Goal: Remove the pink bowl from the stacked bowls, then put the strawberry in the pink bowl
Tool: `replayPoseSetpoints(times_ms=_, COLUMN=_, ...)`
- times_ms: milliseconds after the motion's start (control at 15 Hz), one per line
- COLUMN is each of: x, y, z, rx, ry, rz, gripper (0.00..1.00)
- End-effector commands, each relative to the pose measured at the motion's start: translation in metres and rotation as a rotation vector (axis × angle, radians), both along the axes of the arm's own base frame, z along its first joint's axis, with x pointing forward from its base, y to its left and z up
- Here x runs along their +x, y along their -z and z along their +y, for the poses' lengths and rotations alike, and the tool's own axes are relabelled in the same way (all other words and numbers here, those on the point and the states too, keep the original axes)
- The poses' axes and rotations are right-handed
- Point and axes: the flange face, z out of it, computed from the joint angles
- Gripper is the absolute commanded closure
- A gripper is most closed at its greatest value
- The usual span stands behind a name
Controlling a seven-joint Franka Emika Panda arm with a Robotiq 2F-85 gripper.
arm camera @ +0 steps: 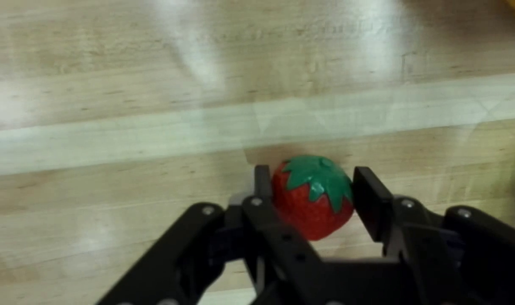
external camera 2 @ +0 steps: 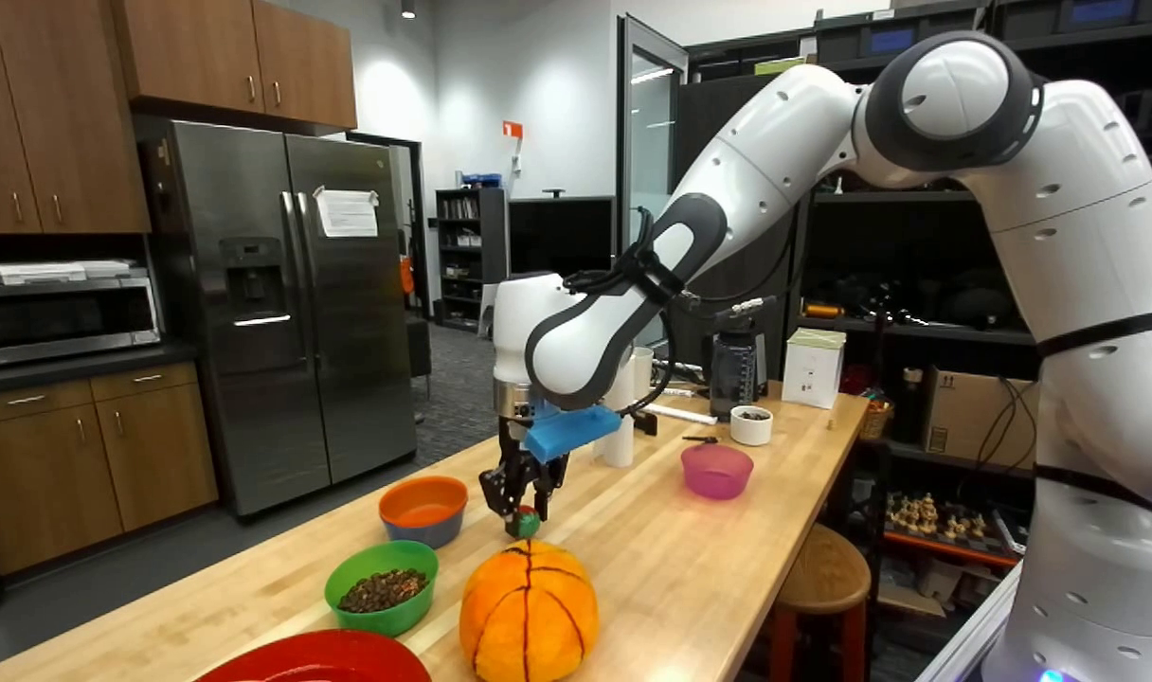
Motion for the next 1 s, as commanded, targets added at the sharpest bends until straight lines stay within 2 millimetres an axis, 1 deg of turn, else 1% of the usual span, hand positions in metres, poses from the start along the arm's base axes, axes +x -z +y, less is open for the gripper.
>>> replayPoseSetpoints(times_ms=0, x=-0.005, y=-0.023, z=-0.032, rx=-0.038, ry=0.018, rz=-0.014, gripper=0.75)
replayPoseSetpoints(times_ms=133, x=-0.007, y=-0.031, z=-0.054, rx=-0.043, ry=0.051, rz=-0.025, gripper=0.75)
replayPoseSetpoints(times_ms=333, x=-0.012, y=-0.039, z=-0.093, rx=-0.063, ry=0.112, rz=-0.031, gripper=0.75)
replayPoseSetpoints(times_ms=533, x=-0.023, y=-0.045, z=-0.139, rx=-0.075, ry=0.177, rz=-0.026, gripper=0.75)
replayPoseSetpoints(times_ms=733, x=-0.036, y=-0.053, z=-0.179, rx=-0.085, ry=0.238, rz=-0.024, gripper=0.75)
replayPoseSetpoints(times_ms=933, x=-0.046, y=-0.062, z=-0.214, rx=-0.094, ry=0.297, rz=-0.028, gripper=0.75)
